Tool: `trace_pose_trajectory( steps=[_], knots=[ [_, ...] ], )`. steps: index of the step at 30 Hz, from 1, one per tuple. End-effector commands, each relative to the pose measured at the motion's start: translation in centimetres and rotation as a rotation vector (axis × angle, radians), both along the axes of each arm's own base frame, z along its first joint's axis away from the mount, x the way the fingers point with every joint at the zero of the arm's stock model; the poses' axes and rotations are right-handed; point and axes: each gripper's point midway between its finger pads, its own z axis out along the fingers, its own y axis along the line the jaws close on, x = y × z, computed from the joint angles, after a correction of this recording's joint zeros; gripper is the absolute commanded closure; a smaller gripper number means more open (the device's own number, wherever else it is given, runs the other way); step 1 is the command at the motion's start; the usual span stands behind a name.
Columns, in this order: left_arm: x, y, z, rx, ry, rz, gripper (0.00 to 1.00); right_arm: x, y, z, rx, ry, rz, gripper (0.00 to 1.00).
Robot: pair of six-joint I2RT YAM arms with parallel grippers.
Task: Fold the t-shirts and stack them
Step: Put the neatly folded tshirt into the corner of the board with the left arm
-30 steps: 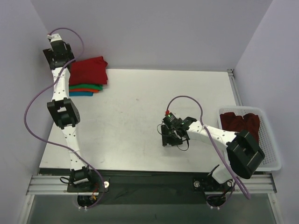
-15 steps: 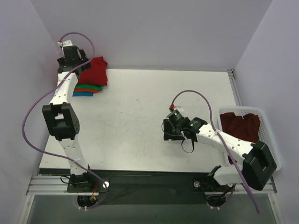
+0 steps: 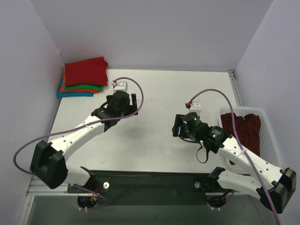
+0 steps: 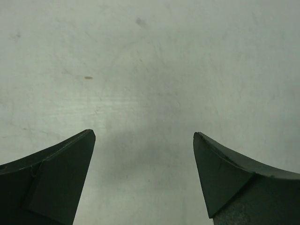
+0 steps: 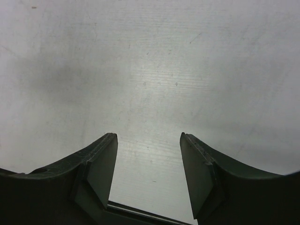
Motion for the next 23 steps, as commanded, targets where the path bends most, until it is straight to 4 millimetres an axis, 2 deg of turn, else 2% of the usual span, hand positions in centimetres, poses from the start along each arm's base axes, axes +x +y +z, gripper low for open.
trace_pose_trajectory(
  steps=[1,2,4,5,9,14,23],
  knots=[
    [-4.0,-0.5,1.4,0.039,-0.068,-0.014,0.03,-0.1,-2.5,0.7,-0.042,-0.064,-0.056,0.43],
    [-5.6,-1.5,2.1,0.01,-0.083,-0.072,0.03,-0.1,-2.7,0.8,-0.043,-0.071,-0.059,0.43],
    [-7.3,-1.0,1.3,0.027,-0.063,-0.094,0.03,-0.4,-3.5,1.1,-0.039,-0.091,-0.083,0.43],
    [-8.3,-1.2,2.0,0.002,-0.072,-0.122,0.03,-0.5,-3.7,1.1,-0.034,-0.093,-0.093,0.42],
    [-10.6,-2.2,2.4,-0.014,-0.064,-0.207,0.03,-0.8,-4.9,1.4,-0.003,-0.133,-0.151,0.4],
    [-11.6,-3.7,3.0,-0.026,-0.059,-0.266,0.03,-0.5,-6.3,1.6,-0.003,-0.173,-0.235,0.37],
    [-13.1,-5.2,3.8,-0.076,-0.013,-0.365,0.03,-0.1,-6.1,0.6,-0.037,-0.139,-0.245,0.38]
  ],
)
